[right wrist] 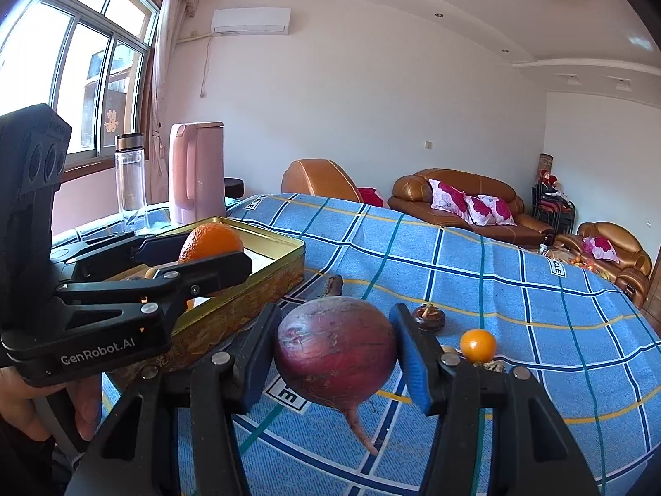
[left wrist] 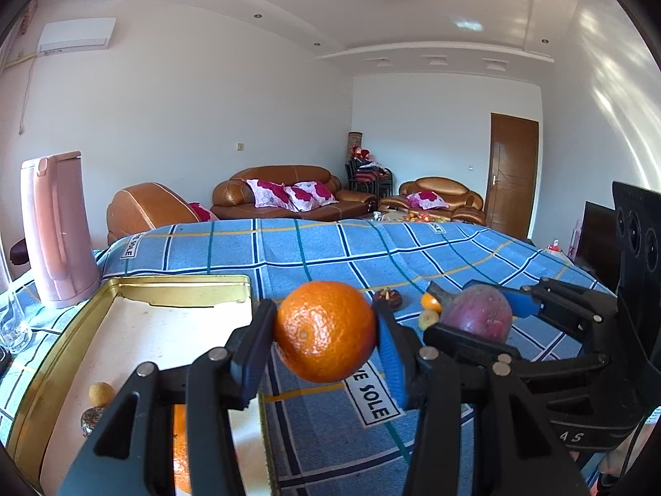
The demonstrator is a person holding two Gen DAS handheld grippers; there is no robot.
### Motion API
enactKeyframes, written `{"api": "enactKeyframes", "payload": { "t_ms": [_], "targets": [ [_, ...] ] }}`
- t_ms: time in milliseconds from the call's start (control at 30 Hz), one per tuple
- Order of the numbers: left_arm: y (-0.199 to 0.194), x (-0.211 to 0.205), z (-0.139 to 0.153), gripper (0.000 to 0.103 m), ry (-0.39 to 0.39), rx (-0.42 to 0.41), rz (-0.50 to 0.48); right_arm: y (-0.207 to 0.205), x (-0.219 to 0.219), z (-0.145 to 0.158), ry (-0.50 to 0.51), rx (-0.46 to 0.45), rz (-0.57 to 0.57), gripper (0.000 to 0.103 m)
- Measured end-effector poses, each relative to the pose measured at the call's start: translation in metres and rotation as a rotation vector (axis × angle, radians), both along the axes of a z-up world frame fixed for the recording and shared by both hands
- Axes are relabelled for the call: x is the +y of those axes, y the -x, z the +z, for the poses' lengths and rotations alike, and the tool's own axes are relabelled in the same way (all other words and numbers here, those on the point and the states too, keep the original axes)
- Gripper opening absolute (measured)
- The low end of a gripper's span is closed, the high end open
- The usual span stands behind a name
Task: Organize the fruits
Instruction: 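Lower the held beet and orange over the tray interior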
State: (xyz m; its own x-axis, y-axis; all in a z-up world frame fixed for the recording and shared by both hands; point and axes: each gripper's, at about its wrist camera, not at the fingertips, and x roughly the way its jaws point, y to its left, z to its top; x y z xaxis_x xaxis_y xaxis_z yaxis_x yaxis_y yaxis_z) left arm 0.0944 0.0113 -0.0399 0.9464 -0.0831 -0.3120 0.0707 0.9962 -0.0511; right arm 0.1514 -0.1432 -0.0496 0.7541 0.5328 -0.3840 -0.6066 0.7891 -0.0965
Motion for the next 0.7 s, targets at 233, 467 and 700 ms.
{"api": "enactKeyframes", "payload": {
  "t_ms": [233,467,700],
  "targets": [
    [0.005,0.011,0.001,0.049,-0.003,-0.002,0.022,0.001,0.014,-0.002,0.009,0.004,0.026,0.056],
    [0.012,0.025,0.002,0.049,0.003,-0.002,0.048,0.003,0.028,-0.003,0.015,0.011,0.055,0.056],
    [0.017,0.042,0.000,0.049,0.014,0.000,0.078,0.004,0.044,-0.004,0.025,0.011,0.080,0.056]
  ]
}}
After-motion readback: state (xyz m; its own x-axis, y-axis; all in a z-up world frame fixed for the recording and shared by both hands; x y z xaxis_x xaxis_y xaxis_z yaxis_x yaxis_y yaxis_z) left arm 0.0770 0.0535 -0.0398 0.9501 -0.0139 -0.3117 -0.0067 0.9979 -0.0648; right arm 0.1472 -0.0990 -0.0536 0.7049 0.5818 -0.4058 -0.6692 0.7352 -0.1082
